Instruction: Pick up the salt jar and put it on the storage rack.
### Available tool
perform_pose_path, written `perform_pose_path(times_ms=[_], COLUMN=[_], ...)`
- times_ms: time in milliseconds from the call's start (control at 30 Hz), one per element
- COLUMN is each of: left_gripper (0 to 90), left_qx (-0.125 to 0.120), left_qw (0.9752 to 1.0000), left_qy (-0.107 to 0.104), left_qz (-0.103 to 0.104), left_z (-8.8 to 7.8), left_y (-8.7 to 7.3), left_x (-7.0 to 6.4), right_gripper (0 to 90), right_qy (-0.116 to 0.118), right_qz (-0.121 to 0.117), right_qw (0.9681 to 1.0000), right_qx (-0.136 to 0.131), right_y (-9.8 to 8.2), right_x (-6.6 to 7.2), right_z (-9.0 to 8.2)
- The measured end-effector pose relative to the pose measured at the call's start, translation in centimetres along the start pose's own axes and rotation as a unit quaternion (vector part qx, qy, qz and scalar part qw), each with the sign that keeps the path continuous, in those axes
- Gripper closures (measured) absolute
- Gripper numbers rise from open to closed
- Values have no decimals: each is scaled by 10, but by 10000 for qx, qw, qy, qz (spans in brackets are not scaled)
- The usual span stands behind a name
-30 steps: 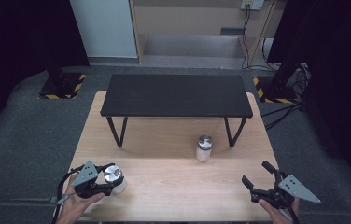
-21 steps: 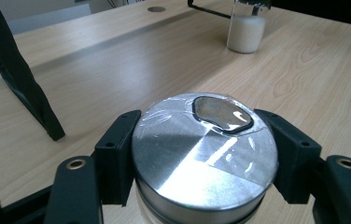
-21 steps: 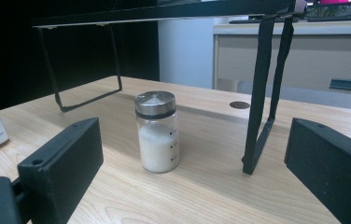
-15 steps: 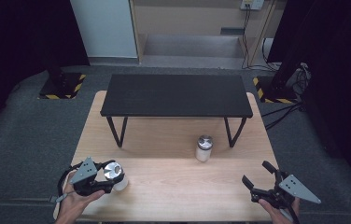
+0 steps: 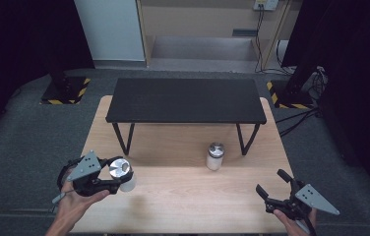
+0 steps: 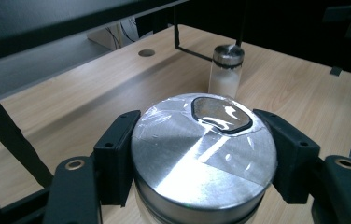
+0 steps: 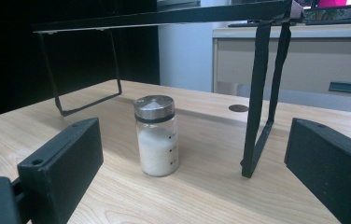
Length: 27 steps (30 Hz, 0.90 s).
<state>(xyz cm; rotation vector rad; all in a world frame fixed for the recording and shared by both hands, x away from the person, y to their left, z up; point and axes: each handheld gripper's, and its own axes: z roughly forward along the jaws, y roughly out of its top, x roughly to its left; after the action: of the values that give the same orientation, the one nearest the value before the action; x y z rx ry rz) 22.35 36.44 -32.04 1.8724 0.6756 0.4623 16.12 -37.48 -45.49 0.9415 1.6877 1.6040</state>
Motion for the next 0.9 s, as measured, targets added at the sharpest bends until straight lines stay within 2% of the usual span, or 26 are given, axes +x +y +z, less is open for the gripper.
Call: perform_pose_path(times_ms=[133, 333, 433, 633, 900], left_gripper=[335, 335, 335, 335, 335], left_qx=[-30, -64, -32, -74, -125], left_qw=[9999, 9999, 9998, 9997, 9995], left_qy=[87, 131, 164, 217, 301], left_qz=[71, 10, 73, -42, -62], left_z=[-5, -9, -9, -7, -4], left_y=[21, 52, 67, 85, 108], left_x=[-3, -3, -4, -3, 1], right_gripper=[41, 41, 40, 36, 24], right_qy=[3, 14, 16, 41, 51], right_qz=[-10, 5, 21, 18, 50], right_qw=[10000, 10000, 10000, 9999, 9996], right_qx=[-5, -35, -51, -142, -268], right_y=[0, 0, -1, -2, -5], right_x=[0, 0, 0, -1, -1], right_z=[0, 0, 0, -1, -2])
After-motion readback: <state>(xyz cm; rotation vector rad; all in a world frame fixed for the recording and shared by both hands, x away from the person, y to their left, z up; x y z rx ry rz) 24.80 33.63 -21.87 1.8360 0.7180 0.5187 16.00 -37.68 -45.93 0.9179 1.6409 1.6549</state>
